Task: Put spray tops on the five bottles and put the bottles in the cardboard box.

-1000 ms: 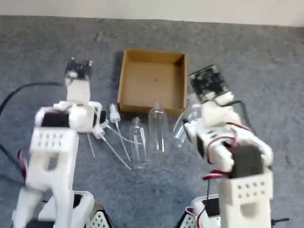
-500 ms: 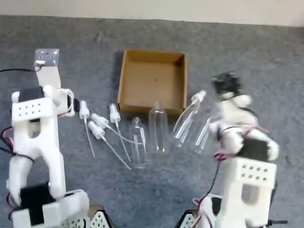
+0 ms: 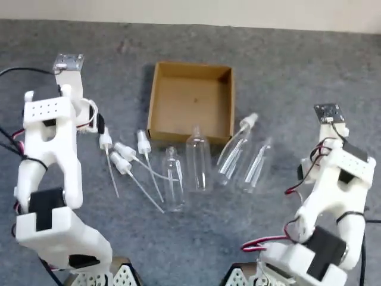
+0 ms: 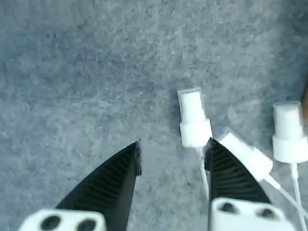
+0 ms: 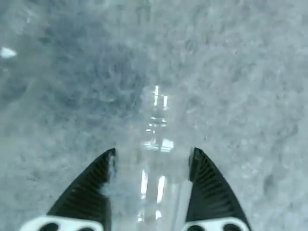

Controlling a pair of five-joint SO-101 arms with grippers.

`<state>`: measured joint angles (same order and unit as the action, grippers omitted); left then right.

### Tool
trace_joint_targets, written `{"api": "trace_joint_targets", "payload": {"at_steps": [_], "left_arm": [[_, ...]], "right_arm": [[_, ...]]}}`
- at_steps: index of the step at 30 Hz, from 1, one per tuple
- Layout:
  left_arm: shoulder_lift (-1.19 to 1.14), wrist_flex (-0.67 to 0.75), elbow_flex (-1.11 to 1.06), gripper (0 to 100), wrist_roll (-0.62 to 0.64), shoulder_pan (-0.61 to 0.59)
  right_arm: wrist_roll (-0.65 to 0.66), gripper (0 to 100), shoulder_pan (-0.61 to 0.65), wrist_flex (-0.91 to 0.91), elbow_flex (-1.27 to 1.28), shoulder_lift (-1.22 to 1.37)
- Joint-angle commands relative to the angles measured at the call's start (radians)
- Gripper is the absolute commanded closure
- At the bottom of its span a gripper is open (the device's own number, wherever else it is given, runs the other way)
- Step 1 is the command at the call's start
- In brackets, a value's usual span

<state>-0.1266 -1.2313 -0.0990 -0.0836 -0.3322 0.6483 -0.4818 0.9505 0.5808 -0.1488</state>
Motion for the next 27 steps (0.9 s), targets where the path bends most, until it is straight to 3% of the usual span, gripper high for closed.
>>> {"api": "trace_joint_targets", "payload": {"at_steps": [1, 7, 16, 24, 27], "left_arm": [[-0.048, -0.003, 0.074, 83, 0.023, 0.047], [-0.163, 0.009, 0.090, 83, 0.026, 0.134], [-0.354, 0.029, 0.211, 84, 0.026, 0.097], [-0.401, 0.026, 0.282, 96, -0.026, 0.067], [-0.401, 0.026, 0.329, 97, -0.043, 0.067]], "right_arm": [[0.014, 99.5, -0.001, -0.019, -0.067, 0.022], [0.014, 98.1, 0.012, -0.019, -0.074, 0.131], [0.014, 94.7, 0.012, -0.019, -0.068, 0.163], [0.107, 94.7, 0.008, -0.019, -0.068, 0.163], [0.064, 94.6, 0.008, -0.019, -0.074, 0.162]]}}
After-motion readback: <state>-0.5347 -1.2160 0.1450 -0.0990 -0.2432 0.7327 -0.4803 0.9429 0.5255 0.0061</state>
